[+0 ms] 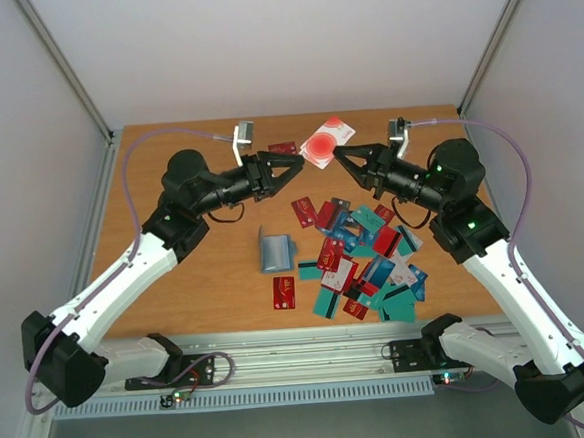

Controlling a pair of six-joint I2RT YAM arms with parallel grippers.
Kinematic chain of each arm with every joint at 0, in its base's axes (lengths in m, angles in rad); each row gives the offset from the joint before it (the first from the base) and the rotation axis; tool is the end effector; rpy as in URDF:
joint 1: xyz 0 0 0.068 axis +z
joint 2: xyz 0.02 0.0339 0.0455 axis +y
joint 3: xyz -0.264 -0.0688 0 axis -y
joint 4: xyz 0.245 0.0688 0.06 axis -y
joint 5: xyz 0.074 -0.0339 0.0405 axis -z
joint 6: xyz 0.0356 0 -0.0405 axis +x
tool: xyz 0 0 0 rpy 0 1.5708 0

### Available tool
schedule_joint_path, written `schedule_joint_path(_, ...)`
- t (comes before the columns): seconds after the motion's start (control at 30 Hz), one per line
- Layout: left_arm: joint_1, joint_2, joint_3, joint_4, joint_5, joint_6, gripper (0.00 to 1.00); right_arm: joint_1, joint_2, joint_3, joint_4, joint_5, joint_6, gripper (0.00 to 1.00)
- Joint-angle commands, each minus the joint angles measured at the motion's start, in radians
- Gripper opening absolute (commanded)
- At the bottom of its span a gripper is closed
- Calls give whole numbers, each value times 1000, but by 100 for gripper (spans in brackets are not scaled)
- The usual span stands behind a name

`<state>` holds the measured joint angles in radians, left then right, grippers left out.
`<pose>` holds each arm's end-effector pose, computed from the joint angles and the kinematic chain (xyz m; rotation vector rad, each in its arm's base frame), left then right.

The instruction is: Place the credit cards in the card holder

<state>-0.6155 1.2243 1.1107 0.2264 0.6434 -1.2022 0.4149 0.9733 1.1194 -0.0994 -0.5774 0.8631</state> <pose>0.2182 -0.1805 0.4052 0.1160 1.8152 -1.8541 0.1833 0.1020 0.4316 -0.1335 1.7168 1.4195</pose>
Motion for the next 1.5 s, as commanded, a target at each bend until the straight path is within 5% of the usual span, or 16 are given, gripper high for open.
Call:
schedule_joint_path(0.0, 5, 26, 18, 110, 21, -26, 33, -2, 3, 28, 48, -11, 23, 1)
schedule_joint_path(0.57, 5, 63, 18, 249, 16, -106, 30, -2, -2, 19, 64, -16, 34, 1)
schedule_joint_path(1.47, 5, 42, -17, 229, -13, -105, 24, -2, -5, 43, 96, -2, 87, 1)
